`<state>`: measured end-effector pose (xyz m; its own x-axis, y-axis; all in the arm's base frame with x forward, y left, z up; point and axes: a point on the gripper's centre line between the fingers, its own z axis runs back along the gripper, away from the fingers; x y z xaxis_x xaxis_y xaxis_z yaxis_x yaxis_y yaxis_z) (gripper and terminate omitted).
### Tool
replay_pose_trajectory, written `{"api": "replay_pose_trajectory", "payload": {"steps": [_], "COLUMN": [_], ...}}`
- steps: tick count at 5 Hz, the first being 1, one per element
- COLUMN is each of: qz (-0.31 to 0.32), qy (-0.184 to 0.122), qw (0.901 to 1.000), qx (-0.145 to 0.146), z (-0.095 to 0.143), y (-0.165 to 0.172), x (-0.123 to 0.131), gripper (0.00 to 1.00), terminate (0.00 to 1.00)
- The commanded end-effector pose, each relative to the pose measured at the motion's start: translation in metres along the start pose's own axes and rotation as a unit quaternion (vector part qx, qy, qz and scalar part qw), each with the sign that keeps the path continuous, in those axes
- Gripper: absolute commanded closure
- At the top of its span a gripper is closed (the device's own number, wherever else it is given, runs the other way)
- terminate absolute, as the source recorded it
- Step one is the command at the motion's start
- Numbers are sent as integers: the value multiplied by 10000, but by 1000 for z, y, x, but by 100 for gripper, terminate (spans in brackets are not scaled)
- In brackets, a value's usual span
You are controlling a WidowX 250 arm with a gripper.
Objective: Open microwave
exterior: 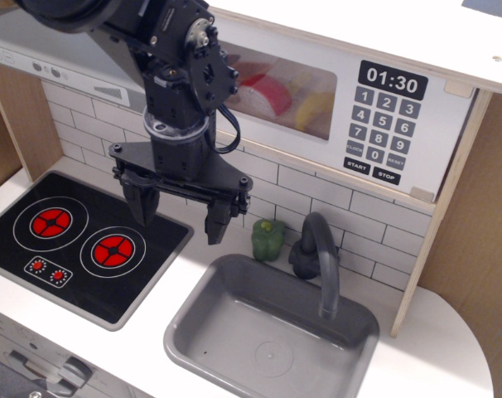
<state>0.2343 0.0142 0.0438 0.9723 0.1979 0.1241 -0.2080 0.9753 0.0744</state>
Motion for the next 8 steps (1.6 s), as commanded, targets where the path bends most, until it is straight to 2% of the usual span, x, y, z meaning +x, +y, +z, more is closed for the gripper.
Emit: {"api": "replay_pose_trajectory", "payload": {"steps": [1, 2, 3, 4, 6, 8], "qz": [0, -127, -162, -159, -140, -109], "qy": [0, -197, -511, -732, -1052, -1189], "qw": [10000, 9992, 9981, 9966, 9941, 9924], "qx": [0, -331, -301, -340, -238, -302], "z": [0, 30, 48, 56, 49, 44], "y": [0, 19, 37, 50, 59, 64], "x": [0, 30, 67, 88, 107, 123], "gripper": [0, 0, 0, 0, 0, 0], "terminate": [0, 0, 0, 0, 0, 0]}}
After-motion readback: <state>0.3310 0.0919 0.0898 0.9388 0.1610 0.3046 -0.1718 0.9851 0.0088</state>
